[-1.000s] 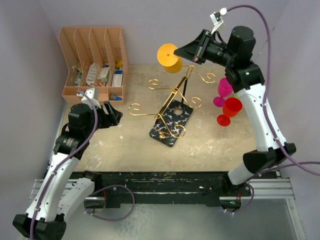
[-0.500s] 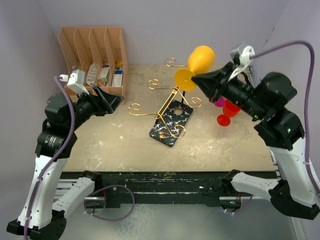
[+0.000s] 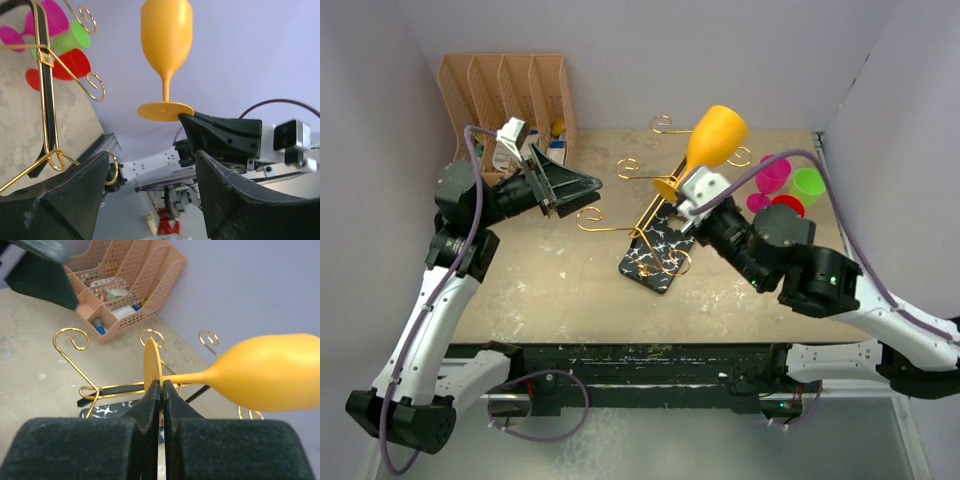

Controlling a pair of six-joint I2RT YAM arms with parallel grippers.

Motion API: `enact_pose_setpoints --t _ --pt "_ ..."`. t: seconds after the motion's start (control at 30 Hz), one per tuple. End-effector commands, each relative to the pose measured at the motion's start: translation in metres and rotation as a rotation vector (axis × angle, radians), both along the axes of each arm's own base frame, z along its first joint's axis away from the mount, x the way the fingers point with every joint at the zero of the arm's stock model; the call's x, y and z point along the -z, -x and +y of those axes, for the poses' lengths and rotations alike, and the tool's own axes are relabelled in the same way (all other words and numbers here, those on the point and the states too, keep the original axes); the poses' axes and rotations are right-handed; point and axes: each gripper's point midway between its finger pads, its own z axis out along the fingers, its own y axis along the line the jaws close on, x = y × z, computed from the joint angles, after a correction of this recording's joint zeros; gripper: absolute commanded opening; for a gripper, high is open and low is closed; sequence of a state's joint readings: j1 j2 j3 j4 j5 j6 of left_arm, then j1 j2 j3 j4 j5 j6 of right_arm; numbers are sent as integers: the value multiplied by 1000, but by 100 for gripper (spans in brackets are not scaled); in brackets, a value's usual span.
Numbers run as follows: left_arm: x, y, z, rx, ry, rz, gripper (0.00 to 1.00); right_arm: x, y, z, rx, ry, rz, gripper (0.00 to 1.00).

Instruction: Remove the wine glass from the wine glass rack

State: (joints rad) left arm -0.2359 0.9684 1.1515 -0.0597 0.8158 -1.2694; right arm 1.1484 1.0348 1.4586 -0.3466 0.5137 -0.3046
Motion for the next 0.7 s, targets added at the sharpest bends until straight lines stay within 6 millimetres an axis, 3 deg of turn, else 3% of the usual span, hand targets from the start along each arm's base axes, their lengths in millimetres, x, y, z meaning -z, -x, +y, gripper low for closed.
enact_pose_setpoints --t 0.0,0.2,0.33,0.67 --pt "-29 23 -5 130 104 -3 73 -36 4 9 84 24 -195 0" --pt "-27 23 -6 142 101 31 73 -27 25 63 17 170 -305 0" --pt "-29 27 -5 151 116 50 73 -18 31 84 1 220 -350 0" --pt "-27 43 -4 222 175 113 72 -15 32 92 46 244 -436 0"
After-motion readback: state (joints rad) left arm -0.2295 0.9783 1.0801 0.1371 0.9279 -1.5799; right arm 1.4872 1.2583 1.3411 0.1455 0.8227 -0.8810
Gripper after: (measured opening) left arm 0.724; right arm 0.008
